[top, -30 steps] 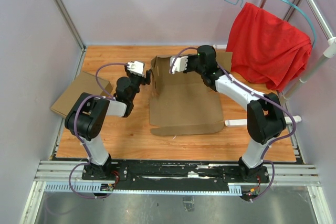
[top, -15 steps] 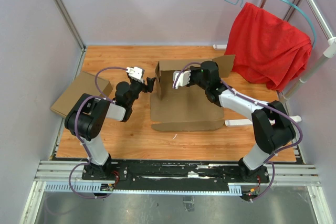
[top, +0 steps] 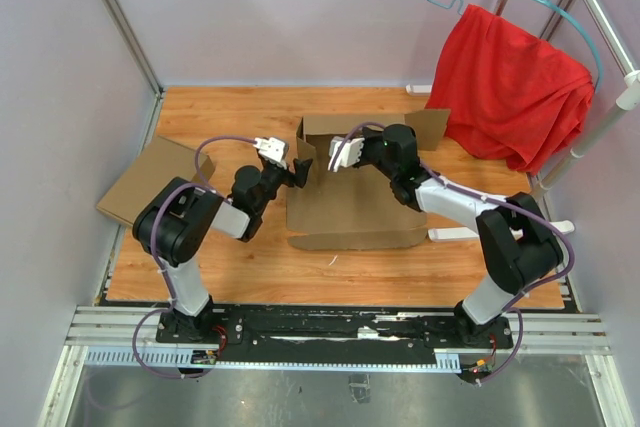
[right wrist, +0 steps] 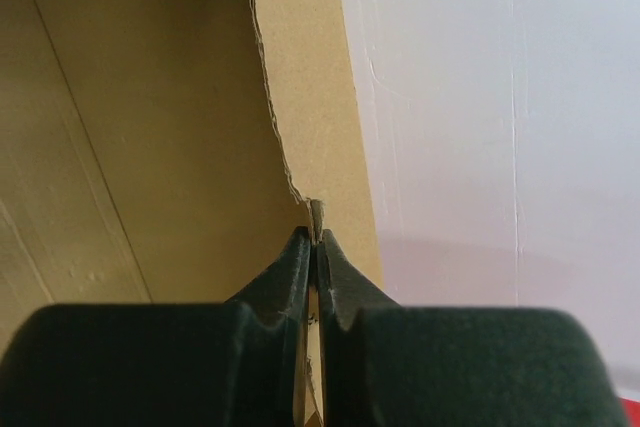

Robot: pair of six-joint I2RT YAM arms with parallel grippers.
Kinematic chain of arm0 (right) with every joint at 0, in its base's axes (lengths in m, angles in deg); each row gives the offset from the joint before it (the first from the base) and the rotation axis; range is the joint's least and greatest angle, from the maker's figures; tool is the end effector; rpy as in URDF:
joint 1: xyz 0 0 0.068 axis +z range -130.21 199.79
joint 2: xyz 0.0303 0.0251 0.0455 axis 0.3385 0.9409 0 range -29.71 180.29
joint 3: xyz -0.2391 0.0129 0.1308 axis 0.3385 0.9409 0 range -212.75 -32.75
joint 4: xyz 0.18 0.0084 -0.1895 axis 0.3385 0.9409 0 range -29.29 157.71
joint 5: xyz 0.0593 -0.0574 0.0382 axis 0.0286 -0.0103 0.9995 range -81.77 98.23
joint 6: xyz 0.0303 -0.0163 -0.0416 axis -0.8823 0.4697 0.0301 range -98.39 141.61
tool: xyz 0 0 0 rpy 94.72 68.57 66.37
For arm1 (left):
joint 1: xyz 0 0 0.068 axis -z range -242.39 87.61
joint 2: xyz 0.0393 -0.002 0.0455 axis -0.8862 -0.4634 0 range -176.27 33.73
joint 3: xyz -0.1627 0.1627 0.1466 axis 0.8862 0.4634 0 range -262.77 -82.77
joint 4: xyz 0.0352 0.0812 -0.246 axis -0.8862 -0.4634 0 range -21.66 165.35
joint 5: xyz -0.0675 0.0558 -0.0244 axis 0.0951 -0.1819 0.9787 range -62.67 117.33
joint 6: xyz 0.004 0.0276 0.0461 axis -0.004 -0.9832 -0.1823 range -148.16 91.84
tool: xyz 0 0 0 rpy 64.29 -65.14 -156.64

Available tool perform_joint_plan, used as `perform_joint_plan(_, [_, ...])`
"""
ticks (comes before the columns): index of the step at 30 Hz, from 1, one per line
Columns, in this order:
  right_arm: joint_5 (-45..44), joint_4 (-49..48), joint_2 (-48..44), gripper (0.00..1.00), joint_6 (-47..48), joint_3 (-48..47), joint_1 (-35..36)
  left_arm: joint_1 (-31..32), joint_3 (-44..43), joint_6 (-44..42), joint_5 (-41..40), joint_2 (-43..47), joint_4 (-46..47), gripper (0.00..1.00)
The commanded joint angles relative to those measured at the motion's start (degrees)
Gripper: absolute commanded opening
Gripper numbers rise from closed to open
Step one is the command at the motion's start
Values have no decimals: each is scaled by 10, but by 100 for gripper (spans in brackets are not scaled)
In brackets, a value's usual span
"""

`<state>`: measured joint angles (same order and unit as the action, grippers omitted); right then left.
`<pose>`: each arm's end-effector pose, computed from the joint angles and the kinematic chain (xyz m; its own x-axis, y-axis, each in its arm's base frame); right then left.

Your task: Fold the paper box

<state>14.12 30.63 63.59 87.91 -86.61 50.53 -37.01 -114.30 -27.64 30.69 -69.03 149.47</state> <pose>0.3166 0.1926 0.2499 0.4890 -0.7689 -0.4119 -0.3673 0.2468 -0.8968 0.2911 -0.1405 0.1638 0.0413 -0.0296 -0.9987 0.4811 0.8767 -0.0061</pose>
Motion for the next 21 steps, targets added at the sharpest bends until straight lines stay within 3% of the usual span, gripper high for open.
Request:
perform_joint_plan(1, [20,17,-20,1,-38,15,7,9,-28,-24,-51,-16,18,79])
perform_joint_plan(11, [47,50,-42,1,-49,25,22,20,-87,-30,-94,-48,-17,76])
perform_joint_plan(21, [31,69,-44,1,-57,22,48,69,-139,-63,-220,-70,-76,60])
